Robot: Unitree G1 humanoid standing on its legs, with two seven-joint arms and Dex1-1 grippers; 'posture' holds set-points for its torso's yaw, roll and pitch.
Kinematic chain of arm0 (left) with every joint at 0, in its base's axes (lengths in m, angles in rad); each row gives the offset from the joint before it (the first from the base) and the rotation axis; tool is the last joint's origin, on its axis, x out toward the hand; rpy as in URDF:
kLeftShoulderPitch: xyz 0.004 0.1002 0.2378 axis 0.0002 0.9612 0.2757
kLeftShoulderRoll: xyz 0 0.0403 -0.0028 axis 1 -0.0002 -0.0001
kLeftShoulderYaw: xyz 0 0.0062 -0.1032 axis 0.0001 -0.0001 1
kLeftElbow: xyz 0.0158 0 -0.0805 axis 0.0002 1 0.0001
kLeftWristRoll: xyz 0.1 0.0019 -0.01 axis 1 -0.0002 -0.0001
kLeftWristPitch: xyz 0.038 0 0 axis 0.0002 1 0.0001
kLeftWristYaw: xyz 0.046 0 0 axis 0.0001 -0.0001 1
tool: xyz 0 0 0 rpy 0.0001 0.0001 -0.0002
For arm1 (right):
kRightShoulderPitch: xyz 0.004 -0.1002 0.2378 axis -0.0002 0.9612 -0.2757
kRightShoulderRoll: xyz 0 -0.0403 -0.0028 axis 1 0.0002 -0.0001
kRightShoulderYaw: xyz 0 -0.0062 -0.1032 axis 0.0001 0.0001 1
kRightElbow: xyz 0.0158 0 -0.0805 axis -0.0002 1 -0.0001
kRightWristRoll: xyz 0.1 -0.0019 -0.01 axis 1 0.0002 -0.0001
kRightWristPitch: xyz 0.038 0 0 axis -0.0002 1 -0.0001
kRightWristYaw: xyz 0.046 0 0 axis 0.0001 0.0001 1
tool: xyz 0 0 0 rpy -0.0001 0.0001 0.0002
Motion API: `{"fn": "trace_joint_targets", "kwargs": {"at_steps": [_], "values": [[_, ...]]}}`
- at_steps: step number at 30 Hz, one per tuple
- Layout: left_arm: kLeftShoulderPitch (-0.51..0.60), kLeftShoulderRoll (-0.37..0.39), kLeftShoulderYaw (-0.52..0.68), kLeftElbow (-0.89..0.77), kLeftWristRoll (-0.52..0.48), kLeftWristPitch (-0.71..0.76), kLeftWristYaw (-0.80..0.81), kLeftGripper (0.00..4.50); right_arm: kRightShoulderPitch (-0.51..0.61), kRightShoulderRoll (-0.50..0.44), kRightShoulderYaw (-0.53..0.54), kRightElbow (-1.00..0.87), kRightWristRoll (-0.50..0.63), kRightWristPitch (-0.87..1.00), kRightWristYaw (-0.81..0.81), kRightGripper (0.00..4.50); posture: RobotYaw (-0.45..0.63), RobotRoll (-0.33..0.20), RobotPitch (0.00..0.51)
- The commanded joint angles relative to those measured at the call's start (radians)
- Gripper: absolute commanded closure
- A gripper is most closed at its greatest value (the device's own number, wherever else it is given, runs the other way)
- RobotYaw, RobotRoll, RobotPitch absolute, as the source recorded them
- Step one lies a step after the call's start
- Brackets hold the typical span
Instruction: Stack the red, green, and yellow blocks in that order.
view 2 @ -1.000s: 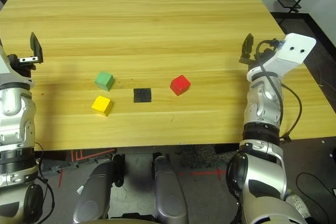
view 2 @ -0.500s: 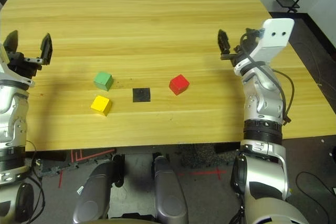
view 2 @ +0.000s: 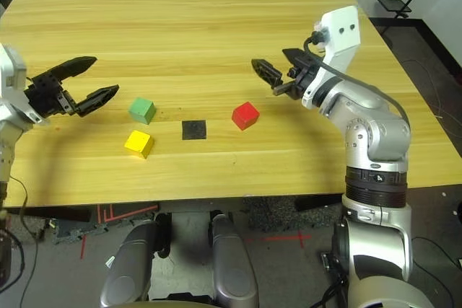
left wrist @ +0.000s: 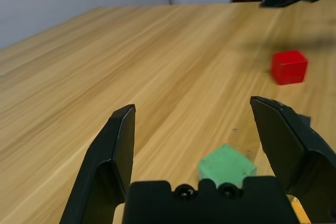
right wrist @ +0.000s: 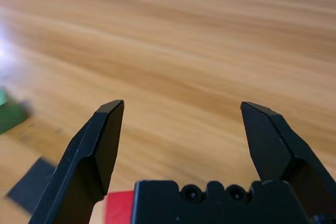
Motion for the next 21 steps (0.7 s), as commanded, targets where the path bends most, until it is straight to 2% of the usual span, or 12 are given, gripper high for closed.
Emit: {"fn": "trace_joint_targets", "kwargs": {"at_steps": [1, 6, 9, 21], "values": [[-0.051, 0.002, -0.046, 0.085, 0.044, -0.043, -0.091, 0.05, 0.042, -0.024, 0.045, -0.078, 0.029, 0.08, 0.039, 0.0, 0.25, 0.019, 0.267], [-0.076, -0.014, -0.059, 0.124, 0.047, -0.049, -0.152, 0.05, 0.08, -0.047, 0.073, -0.113, 0.022, 0.11, 0.075, 0.0, 0.24, 0.016, 0.27], [-0.058, -0.026, -0.058, 0.096, 0.041, -0.041, -0.154, 0.05, 0.104, -0.062, 0.093, -0.117, -0.016, 0.061, 0.085, 0.0, 0.23, 0.018, 0.272], [-0.035, -0.048, -0.053, 0.061, 0.044, -0.037, -0.131, 0.05, 0.204, -0.04, 0.132, -0.121, -0.094, -0.046, 0.083, 0.0, 0.25, 0.026, 0.281]]}}
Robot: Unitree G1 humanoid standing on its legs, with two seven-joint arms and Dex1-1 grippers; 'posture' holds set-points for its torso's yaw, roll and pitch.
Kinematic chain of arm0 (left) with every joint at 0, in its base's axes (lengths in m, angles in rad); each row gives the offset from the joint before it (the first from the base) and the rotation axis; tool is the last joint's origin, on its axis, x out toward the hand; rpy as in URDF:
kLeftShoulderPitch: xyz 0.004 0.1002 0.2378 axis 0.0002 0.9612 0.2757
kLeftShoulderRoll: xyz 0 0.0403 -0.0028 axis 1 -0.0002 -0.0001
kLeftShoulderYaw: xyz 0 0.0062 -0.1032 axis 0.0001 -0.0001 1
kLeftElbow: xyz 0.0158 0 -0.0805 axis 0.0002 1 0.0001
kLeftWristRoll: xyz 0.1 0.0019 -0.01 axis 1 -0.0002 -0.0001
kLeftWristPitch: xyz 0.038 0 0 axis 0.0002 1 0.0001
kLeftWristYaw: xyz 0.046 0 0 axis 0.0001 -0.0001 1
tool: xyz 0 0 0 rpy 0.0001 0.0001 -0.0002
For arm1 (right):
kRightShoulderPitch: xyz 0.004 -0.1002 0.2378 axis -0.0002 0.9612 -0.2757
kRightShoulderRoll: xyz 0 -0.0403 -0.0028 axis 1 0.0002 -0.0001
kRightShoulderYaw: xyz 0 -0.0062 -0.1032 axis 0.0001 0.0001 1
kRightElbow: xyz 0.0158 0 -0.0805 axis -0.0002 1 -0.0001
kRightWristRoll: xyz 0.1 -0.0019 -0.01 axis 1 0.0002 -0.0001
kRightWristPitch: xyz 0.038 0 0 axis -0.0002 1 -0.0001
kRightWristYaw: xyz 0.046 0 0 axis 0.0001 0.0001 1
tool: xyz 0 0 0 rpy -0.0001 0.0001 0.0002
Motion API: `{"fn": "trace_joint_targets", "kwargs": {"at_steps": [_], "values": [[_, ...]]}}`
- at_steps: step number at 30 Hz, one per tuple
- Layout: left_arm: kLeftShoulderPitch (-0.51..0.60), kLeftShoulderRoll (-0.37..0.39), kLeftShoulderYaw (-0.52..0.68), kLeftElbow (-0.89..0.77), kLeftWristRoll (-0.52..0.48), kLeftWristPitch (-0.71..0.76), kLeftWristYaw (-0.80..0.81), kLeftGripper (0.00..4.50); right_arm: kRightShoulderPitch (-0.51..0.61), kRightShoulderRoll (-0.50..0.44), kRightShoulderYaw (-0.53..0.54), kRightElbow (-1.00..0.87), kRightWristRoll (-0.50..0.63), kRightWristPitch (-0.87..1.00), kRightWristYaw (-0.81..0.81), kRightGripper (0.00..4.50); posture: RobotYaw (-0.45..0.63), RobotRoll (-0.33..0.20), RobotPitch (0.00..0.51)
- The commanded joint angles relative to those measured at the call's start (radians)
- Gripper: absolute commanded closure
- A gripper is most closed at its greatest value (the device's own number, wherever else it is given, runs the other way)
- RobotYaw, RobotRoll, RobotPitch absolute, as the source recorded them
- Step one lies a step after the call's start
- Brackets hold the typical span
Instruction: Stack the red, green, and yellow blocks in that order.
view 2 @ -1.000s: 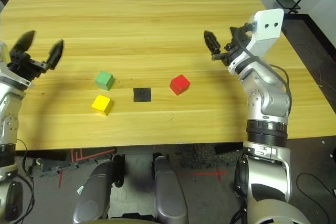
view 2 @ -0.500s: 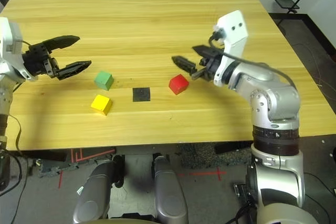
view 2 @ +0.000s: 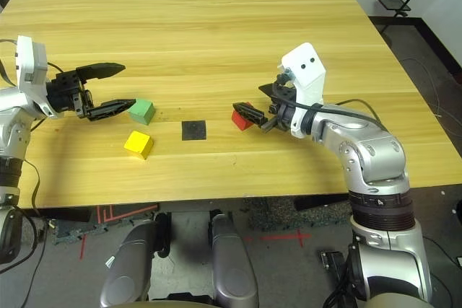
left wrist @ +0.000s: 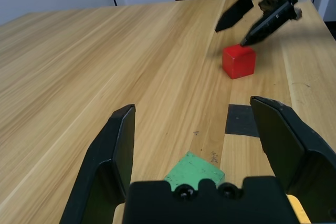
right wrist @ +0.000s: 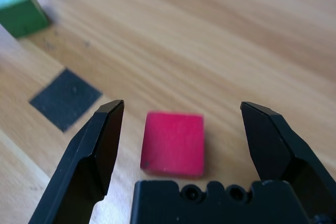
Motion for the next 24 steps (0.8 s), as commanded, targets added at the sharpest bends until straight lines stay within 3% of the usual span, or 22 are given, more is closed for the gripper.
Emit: {"fn": "trace_joint_targets", "kwargs": {"at_steps": [1, 17, 24], "values": [[0.004, -0.003, -0.002, -0.018, 0.01, 0.007, 0.006, 0.05, 0.041, 0.012, 0.014, -0.018, -0.014, -0.021, 0.002, 0.0, 0.25, 0.027, 0.282], [0.018, -0.025, -0.005, -0.044, 0.009, 0.013, 0.035, 0.05, 0.09, 0.059, 0.036, -0.026, -0.058, -0.021, -0.03, 0.0, 0.26, 0.025, 0.291], [0.016, -0.035, -0.007, -0.047, 0.011, 0.012, 0.043, 0.0, 0.076, 0.057, 0.045, -0.01, -0.081, -0.021, -0.042, 2.41, 0.26, 0.025, 0.293]]}}
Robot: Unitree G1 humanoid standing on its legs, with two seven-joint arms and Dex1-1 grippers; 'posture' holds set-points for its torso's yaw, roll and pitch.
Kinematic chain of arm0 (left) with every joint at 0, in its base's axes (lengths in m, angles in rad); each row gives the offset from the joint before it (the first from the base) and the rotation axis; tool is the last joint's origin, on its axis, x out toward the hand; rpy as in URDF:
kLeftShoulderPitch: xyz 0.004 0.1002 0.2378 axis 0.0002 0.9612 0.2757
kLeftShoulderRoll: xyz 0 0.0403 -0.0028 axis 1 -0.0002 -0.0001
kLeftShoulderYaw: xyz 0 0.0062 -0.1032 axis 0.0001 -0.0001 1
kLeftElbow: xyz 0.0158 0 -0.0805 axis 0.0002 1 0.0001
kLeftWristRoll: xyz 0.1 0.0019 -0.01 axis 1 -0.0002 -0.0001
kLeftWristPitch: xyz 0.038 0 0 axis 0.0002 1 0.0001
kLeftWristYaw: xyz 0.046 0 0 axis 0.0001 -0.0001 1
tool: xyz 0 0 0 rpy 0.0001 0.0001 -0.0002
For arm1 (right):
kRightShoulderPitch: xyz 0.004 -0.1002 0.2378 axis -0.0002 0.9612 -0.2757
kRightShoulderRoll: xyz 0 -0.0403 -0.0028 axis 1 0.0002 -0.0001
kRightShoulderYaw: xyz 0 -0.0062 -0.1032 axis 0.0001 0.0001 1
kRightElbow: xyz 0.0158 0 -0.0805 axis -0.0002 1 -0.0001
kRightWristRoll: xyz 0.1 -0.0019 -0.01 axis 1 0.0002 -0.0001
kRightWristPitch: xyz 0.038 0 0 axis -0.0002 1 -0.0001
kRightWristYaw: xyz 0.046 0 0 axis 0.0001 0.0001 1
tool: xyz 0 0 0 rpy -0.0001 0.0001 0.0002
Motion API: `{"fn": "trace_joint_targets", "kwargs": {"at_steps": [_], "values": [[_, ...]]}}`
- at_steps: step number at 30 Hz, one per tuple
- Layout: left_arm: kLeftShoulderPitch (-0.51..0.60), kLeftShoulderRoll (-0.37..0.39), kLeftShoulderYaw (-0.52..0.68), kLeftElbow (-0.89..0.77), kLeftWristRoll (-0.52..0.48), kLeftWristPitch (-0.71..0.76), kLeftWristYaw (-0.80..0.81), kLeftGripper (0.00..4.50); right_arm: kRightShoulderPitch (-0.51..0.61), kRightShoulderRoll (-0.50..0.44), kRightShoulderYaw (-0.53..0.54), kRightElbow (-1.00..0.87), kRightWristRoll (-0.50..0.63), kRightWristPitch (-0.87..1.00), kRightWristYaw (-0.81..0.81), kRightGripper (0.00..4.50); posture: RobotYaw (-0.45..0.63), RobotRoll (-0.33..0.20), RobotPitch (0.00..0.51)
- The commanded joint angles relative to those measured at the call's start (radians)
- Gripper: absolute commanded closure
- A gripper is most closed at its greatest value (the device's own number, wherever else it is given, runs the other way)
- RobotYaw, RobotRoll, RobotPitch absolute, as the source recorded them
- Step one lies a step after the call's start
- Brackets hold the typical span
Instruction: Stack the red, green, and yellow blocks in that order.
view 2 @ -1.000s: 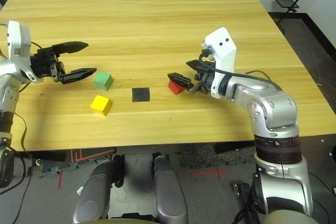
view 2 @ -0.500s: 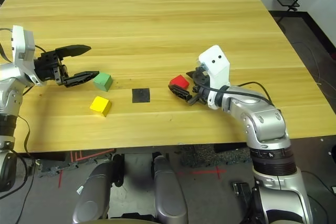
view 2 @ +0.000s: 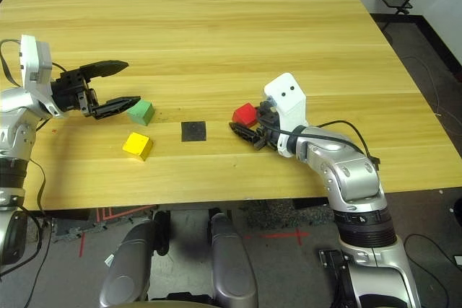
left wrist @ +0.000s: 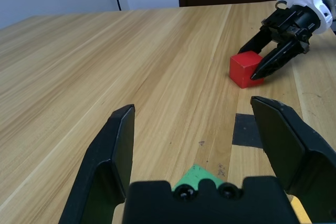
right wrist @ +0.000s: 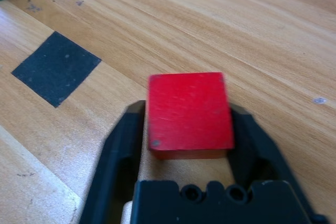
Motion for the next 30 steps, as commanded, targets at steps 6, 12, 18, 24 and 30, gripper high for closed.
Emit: {"fn": "trace_joint_targets", "kwargs": {"at_steps": [6, 12, 18, 24, 30], "values": [[0.01, -0.005, -0.004, -0.015, 0.011, 0.005, 0.008, 0.0, -0.007, -0.027, 0.036, 0.0, -0.048, -0.023, 0.021, 2.42, 0.27, 0.027, 0.291], [0.003, -0.009, -0.006, -0.013, 0.012, 0.003, 0.014, 0.0, -0.146, -0.041, 0.054, 0.054, -0.004, -0.12, 0.211, 2.42, 0.28, 0.029, 0.278], [-0.002, -0.016, -0.008, -0.013, 0.014, -0.001, 0.019, 0.0, -0.256, -0.103, 0.172, 0.144, -0.01, -0.242, 0.525, 2.42, 0.29, 0.026, 0.274], [0.011, -0.014, -0.004, -0.033, 0.01, 0.002, 0.024, 0.0, -0.342, -0.095, 0.269, 0.268, -0.071, -0.356, 0.683, 2.42, 0.32, 0.024, 0.268], [0.035, -0.007, 0.004, -0.087, -0.01, 0.028, 0.03, 0.0, -0.428, -0.032, 0.307, 0.414, -0.131, -0.456, 0.747, 2.42, 0.36, 0.028, 0.263]]}}
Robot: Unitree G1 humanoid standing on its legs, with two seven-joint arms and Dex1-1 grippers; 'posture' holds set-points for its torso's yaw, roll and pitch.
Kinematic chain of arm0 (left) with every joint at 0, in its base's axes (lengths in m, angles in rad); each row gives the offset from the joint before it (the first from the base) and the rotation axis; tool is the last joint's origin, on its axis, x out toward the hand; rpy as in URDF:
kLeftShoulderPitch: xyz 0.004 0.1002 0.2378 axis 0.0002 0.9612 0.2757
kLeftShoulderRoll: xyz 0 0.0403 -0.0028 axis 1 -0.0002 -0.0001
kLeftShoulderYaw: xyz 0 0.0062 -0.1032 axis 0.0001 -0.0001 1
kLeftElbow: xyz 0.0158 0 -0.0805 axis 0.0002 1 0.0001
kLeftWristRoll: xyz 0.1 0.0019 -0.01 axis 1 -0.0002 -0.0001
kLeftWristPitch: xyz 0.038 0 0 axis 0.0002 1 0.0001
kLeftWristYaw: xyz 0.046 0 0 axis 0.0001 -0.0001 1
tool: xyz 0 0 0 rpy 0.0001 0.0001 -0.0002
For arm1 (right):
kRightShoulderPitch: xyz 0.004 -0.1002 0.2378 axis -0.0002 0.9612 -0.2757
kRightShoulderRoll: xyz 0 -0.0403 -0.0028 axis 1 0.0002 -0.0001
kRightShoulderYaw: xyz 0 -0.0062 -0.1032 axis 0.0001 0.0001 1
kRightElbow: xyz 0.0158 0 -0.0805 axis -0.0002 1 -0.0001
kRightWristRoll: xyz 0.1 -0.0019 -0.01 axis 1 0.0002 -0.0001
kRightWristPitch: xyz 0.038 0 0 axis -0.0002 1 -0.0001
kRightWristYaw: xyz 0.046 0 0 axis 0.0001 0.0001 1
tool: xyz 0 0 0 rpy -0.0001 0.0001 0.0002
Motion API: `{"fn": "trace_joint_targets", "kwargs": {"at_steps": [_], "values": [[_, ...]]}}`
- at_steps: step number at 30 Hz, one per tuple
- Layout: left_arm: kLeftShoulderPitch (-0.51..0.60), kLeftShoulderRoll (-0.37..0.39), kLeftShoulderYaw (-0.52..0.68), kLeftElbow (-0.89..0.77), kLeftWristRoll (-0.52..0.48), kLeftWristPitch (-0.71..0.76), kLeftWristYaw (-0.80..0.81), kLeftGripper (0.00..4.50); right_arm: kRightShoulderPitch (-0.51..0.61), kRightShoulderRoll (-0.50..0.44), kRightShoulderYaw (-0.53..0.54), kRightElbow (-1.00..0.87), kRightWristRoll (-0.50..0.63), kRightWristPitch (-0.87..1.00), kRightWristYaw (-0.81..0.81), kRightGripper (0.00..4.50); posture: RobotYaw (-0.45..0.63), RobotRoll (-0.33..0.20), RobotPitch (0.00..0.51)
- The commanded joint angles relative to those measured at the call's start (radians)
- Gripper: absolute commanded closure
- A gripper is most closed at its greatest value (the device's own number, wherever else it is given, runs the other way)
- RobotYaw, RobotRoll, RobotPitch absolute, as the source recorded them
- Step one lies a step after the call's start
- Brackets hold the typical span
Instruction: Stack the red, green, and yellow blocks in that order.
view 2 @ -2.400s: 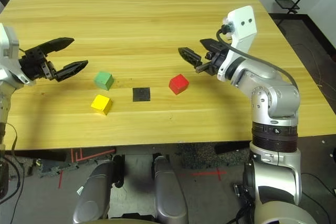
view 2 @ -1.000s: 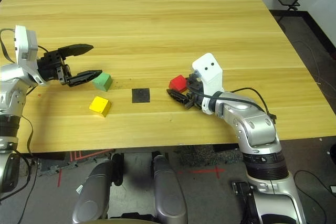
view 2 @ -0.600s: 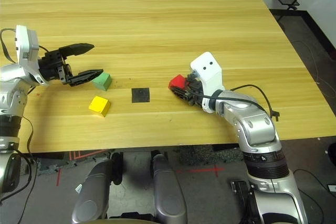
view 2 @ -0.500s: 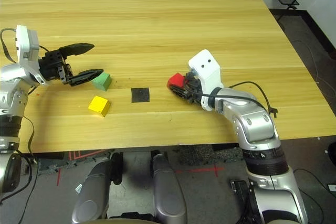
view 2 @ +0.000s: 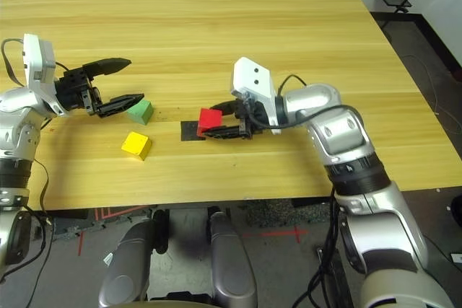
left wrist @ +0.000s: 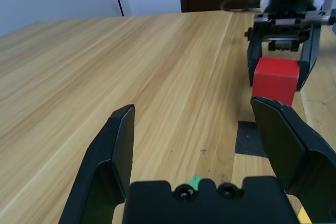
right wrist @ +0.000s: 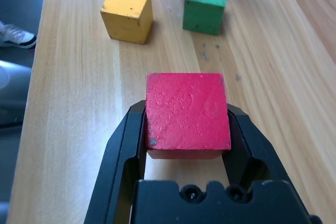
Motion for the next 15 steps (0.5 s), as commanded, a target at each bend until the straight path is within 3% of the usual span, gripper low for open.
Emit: {"fn": "trace_joint_targets", "kwargs": {"at_steps": [1, 15], "values": [[0.035, 0.012, 0.006, -0.056, -0.016, 0.035, -0.005, 0.0, -0.024, 0.023, 0.024, 0.069, -0.035, -0.059, 0.039, 2.42, 0.36, 0.029, 0.262], [0.068, 0.025, 0.011, -0.126, -0.037, 0.081, 0.002, 0.0, -0.043, 0.113, 0.024, 0.229, -0.115, -0.193, 0.06, 2.42, 0.38, 0.04, 0.263]]}}
